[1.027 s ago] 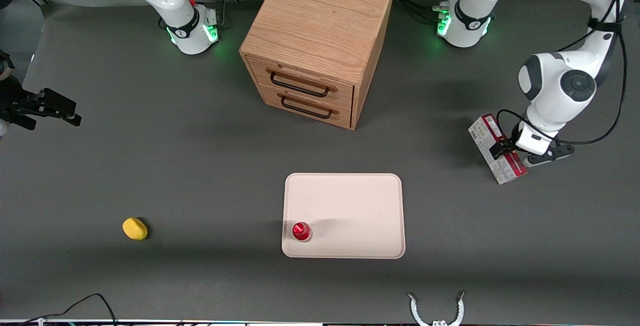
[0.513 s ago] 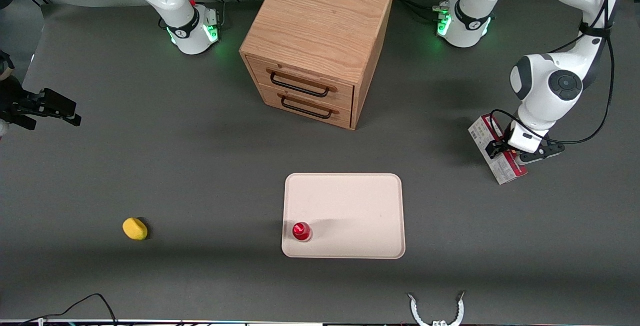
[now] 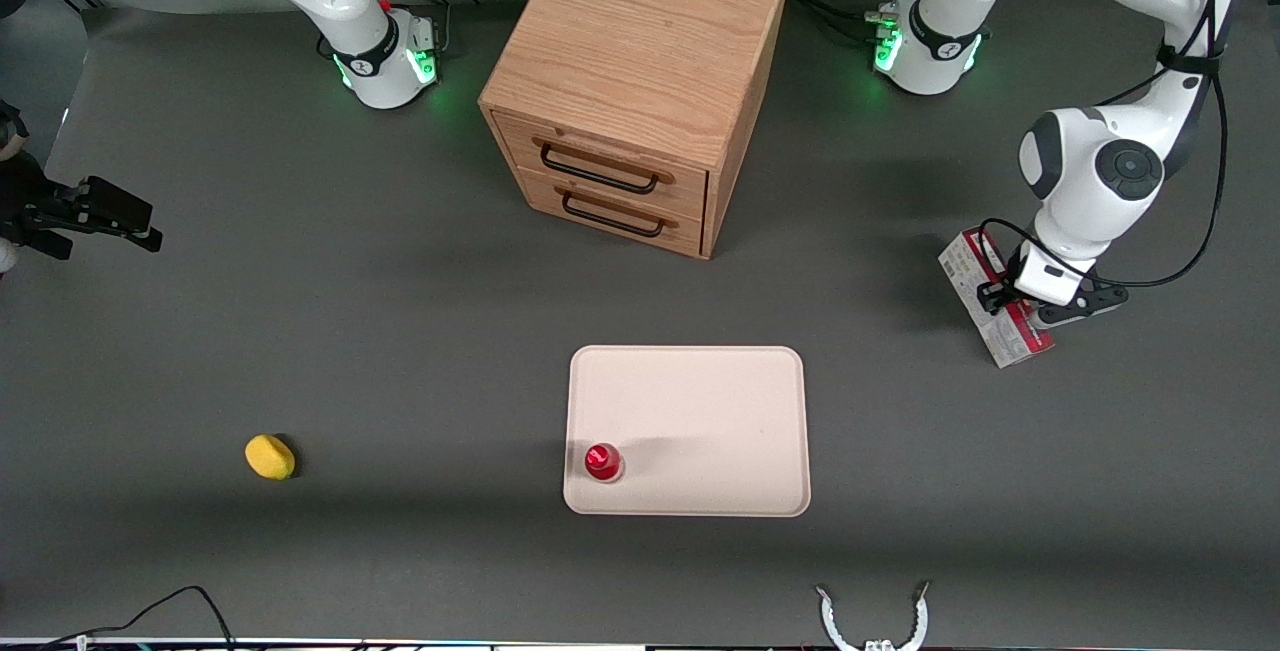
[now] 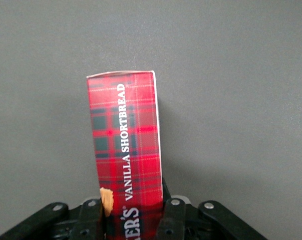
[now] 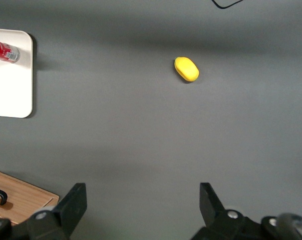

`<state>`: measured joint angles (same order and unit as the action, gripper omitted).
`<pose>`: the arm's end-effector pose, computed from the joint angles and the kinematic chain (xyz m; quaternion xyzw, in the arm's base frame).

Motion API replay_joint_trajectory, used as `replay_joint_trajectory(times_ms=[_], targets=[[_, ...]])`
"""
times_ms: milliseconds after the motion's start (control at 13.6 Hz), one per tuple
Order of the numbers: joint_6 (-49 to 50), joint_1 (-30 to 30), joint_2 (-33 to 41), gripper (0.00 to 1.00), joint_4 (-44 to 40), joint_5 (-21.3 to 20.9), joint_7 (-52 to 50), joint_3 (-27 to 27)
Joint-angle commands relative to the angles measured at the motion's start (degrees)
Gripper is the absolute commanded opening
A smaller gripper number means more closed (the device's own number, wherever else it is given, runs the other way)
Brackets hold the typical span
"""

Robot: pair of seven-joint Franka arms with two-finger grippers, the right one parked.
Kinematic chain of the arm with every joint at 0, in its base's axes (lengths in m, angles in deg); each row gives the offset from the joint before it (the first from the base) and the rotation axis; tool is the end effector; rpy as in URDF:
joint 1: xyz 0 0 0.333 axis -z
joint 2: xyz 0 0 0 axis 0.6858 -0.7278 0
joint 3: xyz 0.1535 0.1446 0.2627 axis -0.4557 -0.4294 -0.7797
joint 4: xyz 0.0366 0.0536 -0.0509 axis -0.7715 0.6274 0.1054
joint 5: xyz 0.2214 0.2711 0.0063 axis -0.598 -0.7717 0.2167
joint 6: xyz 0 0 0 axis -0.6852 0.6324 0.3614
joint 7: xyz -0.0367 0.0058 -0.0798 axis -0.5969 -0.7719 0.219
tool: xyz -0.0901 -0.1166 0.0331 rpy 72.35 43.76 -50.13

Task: Place red cookie box on tray
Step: 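Close the left gripper on the cookie box's narrow sides, then lift the cookie box with the left gripper off the table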

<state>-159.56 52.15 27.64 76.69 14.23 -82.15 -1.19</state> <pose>0.4849 0.0178 0.2491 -0.9878 -0.1393 -0.0681 0.0149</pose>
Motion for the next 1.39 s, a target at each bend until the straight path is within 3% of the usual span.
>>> replay_joint_trajectory(times_ms=[0, 293, 587, 953, 1173, 1320], targets=[[2.6, 0.5, 3.5, 0.00, -0.1, -0.3, -0.5, 0.2], [29.9, 0.5, 11.8, 0.00, -11.6, -0.4, 0.0, 2.5], [52.2, 0.5, 12.6, 0.00, -29.0, -0.4, 1.6, 4.4], [60.6, 0.8, 10.7, 0.00, -41.5, 0.1, 3.7, 7.4], [69.0, 0.7, 4.3, 0.00, -54.6, 3.9, 1.8, 10.5], [71.5, 0.7, 0.2, 0.00, -61.5, 3.7, -2.3, 15.2]])
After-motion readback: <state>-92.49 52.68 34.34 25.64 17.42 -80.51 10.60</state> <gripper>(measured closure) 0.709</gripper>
